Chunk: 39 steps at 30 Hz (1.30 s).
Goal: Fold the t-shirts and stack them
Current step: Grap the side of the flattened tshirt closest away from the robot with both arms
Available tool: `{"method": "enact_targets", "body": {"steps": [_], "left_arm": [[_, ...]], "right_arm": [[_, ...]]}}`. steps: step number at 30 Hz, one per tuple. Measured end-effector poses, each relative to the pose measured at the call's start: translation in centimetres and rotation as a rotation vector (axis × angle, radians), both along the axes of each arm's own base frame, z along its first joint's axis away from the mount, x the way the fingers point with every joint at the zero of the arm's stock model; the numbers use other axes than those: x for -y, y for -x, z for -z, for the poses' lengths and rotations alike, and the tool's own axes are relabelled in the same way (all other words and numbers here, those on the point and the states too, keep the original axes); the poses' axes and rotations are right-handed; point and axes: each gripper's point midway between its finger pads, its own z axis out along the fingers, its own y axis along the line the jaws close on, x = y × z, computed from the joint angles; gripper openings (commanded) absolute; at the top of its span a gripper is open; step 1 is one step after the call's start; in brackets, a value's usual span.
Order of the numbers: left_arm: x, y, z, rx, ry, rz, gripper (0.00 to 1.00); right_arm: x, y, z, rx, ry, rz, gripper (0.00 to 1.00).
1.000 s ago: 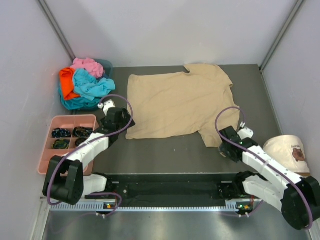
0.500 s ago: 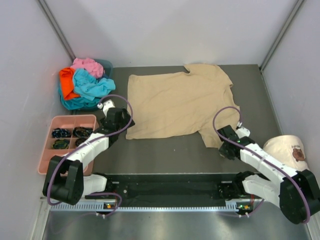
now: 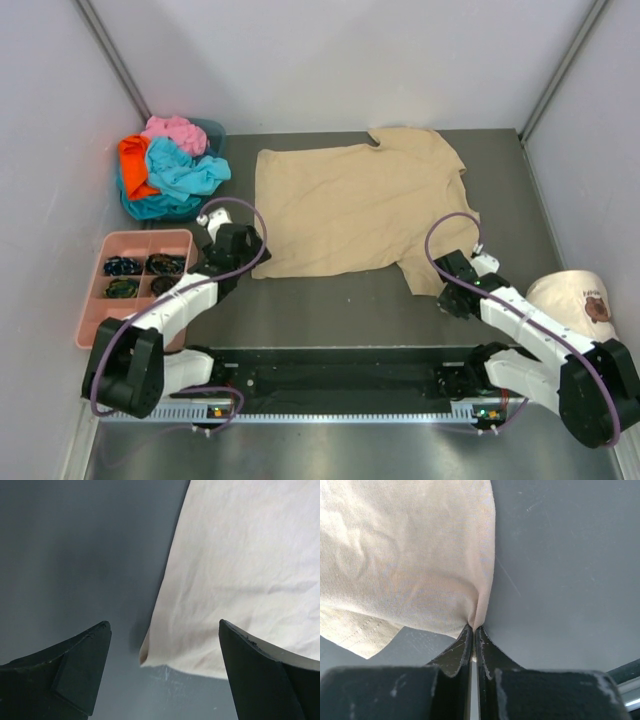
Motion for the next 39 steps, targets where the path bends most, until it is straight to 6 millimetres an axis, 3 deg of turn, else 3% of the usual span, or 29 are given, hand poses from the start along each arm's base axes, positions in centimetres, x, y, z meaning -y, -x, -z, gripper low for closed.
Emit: {"method": "enact_targets", "body": {"steps": [6, 10, 23, 34, 39], "left_arm": [[0.8, 2.2, 1.9, -0.065, -0.005, 0.010, 0.86], [0.8, 2.9, 2.4, -0.080, -0.002, -0.005, 0.75], [0.7, 2.8, 2.5, -0.078, 0.004, -0.028, 0.41], [0.9, 2.7, 3.5, -0.098, 0.002, -0.026, 0.36], [1.0, 2.7, 3.8, -0.103, 0.002, -0.023, 0.22]], "right_arm": [[-0.1, -0.1, 0.0, 0.000, 0.003, -0.017, 0.00], [-0.1, -0.2, 0.1, -0.002, 0.006, -0.027, 0.00], [-0.4, -0.5, 0.0, -0.001, 0.008, -0.053, 0.00], [-0.4, -0.6, 0.0, -0.002, 0.009, -0.058, 0.00], [-0.4, -0.5, 0.0, -0.002, 0.009, -0.058, 0.00]]}}
